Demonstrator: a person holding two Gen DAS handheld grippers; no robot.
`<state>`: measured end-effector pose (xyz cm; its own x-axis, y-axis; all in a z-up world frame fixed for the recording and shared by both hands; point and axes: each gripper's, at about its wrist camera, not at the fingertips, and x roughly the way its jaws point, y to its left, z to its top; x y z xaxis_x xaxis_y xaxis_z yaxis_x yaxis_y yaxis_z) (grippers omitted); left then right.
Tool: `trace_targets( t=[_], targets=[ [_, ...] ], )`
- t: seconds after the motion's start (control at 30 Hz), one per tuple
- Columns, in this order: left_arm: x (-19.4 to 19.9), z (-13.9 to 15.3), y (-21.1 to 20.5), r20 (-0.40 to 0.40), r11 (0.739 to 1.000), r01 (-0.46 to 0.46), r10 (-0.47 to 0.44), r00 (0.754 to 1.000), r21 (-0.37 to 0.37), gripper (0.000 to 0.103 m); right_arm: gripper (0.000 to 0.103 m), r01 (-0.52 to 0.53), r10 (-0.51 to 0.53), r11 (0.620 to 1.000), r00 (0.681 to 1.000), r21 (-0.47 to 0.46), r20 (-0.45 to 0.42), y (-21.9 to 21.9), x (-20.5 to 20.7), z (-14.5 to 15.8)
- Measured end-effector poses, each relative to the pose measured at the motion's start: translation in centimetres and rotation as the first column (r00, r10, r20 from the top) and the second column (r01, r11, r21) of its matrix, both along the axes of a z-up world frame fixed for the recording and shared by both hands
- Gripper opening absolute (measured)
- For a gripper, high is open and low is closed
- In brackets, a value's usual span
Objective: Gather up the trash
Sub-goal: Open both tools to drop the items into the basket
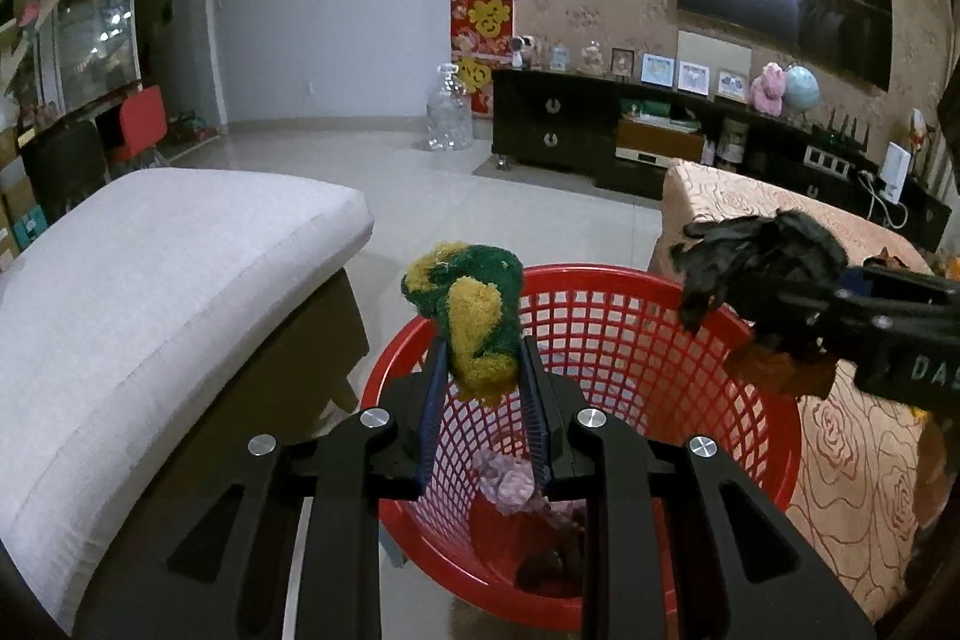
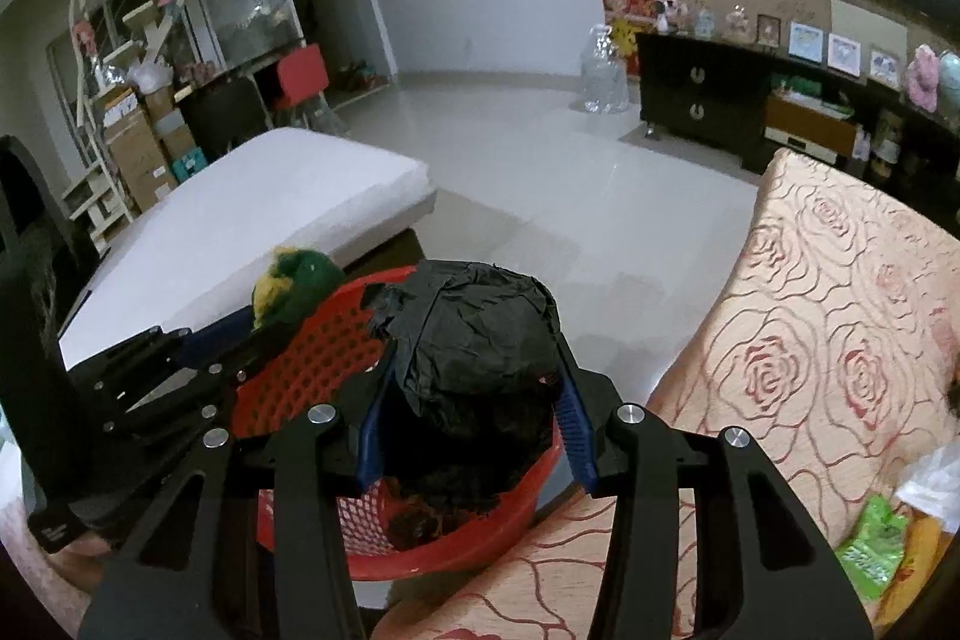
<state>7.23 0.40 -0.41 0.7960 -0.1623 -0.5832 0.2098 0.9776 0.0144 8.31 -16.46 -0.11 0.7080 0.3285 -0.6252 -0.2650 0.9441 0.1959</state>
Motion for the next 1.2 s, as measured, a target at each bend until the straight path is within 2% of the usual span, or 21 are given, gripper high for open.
trace_targets(
  t=[0.13,0.27,0.33,0.4,0.47,0.63,0.97,1.2],
  targets=[
    [0.0,-0.1,0.1,-0.004,1.000,0.000,0.000,1.000,0.000,0.024,0.054,-0.012,0.012,1.000,1.000,-0.001,-0.014,0.3,0.2,-0.6],
    [0.1,0.0,0.2,-0.002,1.000,-0.004,0.004,1.000,-0.011,0.027,0.067,-0.001,0.001,1.000,1.000,0.002,-0.014,0.3,0.1,-0.8],
    [0.1,-0.1,0.3,-0.001,1.000,-0.005,0.005,1.000,-0.016,0.030,0.069,0.005,-0.005,1.000,1.000,0.003,-0.009,0.1,0.0,-0.7],
    [0.1,0.0,0.3,-0.001,1.000,-0.005,0.005,1.000,-0.023,0.036,0.069,0.012,-0.012,1.000,1.000,0.006,-0.006,-0.1,-0.1,-0.6],
    [0.1,0.1,0.3,0.006,0.999,-0.013,0.013,1.000,-0.029,0.051,0.069,0.019,-0.019,1.000,1.000,0.009,-0.003,-0.5,-0.2,-0.6],
    [-0.3,0.7,1.0,0.040,0.997,-0.035,0.038,0.999,-0.066,0.067,0.069,0.043,-0.044,0.999,0.999,0.016,0.012,-1.5,-0.7,0.1],
    [-0.4,1.3,0.9,0.062,0.993,-0.044,0.051,0.997,-0.108,0.071,0.071,0.115,-0.114,0.993,0.991,-0.024,0.065,-3.9,-2.0,1.1],
    [-0.7,1.4,-0.3,0.069,0.992,-0.013,0.022,0.997,-0.124,0.071,0.072,0.189,-0.181,0.979,0.978,-0.073,0.103,-6.5,-3.9,1.6]
  ],
)
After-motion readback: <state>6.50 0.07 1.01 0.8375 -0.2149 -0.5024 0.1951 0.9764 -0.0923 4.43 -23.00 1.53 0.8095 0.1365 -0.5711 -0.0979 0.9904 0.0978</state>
